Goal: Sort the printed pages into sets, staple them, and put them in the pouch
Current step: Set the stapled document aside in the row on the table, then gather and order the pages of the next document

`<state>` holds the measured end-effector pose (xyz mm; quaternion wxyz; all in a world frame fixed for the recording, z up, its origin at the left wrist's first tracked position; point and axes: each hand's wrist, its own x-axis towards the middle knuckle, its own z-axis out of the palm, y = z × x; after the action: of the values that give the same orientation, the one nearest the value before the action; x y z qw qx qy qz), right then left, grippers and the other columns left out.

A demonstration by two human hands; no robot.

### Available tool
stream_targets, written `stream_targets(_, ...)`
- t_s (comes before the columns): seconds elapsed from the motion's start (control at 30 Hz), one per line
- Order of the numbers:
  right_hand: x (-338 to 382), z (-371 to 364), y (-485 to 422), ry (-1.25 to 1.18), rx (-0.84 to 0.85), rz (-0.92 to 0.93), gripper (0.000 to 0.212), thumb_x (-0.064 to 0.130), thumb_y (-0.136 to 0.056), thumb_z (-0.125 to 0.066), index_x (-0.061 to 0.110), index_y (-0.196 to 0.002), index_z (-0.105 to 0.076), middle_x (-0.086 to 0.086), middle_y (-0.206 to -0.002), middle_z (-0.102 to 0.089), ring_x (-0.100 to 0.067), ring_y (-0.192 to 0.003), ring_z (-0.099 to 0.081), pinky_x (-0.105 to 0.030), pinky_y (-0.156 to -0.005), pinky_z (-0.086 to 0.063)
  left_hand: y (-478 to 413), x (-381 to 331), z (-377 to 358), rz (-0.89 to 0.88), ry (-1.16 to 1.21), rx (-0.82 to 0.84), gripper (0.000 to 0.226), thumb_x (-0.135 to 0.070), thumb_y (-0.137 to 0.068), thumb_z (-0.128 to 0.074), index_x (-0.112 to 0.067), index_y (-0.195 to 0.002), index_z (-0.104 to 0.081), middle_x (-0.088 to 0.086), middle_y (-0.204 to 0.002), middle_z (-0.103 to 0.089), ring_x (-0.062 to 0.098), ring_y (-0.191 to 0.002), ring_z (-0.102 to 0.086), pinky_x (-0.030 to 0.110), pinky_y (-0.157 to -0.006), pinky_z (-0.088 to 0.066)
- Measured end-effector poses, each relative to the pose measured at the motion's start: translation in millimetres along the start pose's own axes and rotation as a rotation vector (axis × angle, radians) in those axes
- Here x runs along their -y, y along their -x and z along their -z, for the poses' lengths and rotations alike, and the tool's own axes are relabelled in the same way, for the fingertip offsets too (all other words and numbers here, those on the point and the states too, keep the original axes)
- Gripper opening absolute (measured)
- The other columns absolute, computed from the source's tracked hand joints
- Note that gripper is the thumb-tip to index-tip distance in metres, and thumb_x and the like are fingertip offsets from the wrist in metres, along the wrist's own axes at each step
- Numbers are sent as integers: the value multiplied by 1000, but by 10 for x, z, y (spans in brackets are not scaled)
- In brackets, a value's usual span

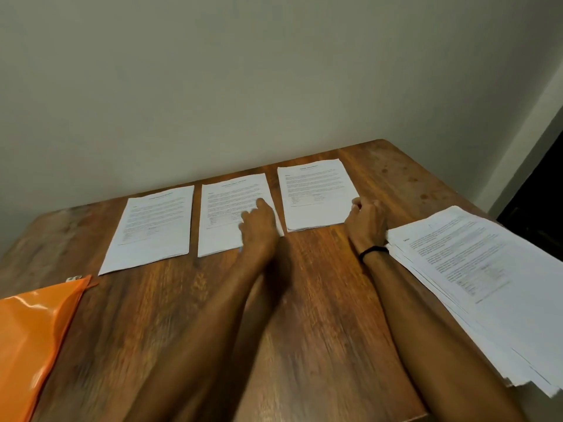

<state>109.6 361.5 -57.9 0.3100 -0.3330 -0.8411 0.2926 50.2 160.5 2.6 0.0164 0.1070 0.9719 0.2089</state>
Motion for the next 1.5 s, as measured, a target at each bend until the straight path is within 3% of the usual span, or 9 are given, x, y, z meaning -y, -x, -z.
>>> stream_targets(0.13, -27, 177, 153, -112, 83, 18, 16, 7, -96, -56, 7, -100, -72, -11, -105, -72, -24, -97, -64, -30, -78, -51, -434, 246, -40, -124, -310, -18, 28, -10, -97, -60, -6, -125, -58, 17, -133, -58, 33, -129, -43, 43, -109, -38)
stream_targets(0.3, -37, 545, 306, -111, 213, 27, 19, 12, -94, -58, 15, -102, -75, 1, -110, -73, -16, -103, -64, -20, -79, -41, -519, 415, -272, -152, -430, -1, 28, -19, -95, -65, -7, -119, -59, 19, -128, -60, 35, -124, -49, 45, -106, -45)
stream_targets(0.53, -358, 1133, 337, -113, 70, -99, 19, 8, -94, -56, 11, -100, -74, -4, -108, -74, -21, -100, -66, -27, -81, -50, 364, -392, -599, -336, 44, -6, 29, -21, -100, -53, -8, -126, -56, 18, -125, -61, 35, -110, -57, 43, -92, -48)
stream_targets(0.73, -989, 1640, 207, 228, -41, -254, 35, 30, -95, -61, 10, -124, -63, -20, -126, -58, -36, -116, -57, -42, -100, -44, 1330, -1199, -923, -409, 413, 150, 16, -25, -97, -62, -22, -82, -57, -10, -73, -60, 9, -65, -60, 26, -60, -47)
stream_targets(0.9, -1551, 1985, 143, 457, 18, -391, 82, 67, -85, -59, 6, -139, -47, -23, -142, -45, -39, -136, -38, -53, -119, -16, 1645, -1368, -1056, -411, 465, 140, 8, -14, -96, -64, -20, -91, -62, -9, -88, -68, 12, -63, -62, 21, -53, -48)
stream_targets(1.13, -1532, 1893, 407, 475, -3, -345, 95, 73, -81, -56, 0, -140, -42, -19, -139, -45, -35, -128, -42, -46, -109, -37, 1717, -1318, -1043, -330, 484, 160, 2, -13, -95, -65, -15, -95, -64, -3, -96, -71, 10, -67, -62, 14, -52, -39)
stream_targets(1.3, -1050, 1686, 622, 593, 100, -294, 85, 72, -85, -50, 0, -130, -52, -17, -130, -51, -31, -119, -45, -43, -100, -39, 1626, -1088, -975, -228, 471, 201, 31, -21, -96, -66, -8, -124, -57, -1, -126, -63, 19, -110, -65, 6, -52, -41)
stream_targets(1.37, -810, 1571, 772, 610, 166, -284, 82, 70, -86, -52, 0, -129, -53, -17, -127, -51, -31, -117, -46, -43, -100, -41, 1564, -898, -917, -188, 325, 164, 41, -31, -95, -67, -7, -126, -55, 10, -130, -61, 27, -114, -63, 12, -63, -45)
stream_targets(1.5, -301, 1343, 1196, 600, 332, -209, 68, 56, -91, -60, 1, -129, -53, -20, -126, -52, -33, -114, -50, -46, -97, -48, 1444, -311, -678, -56, 33, 102, 55, -43, -89, -68, 1, -118, -53, 26, -119, -55, 46, -111, -54, 53, -93, -45)
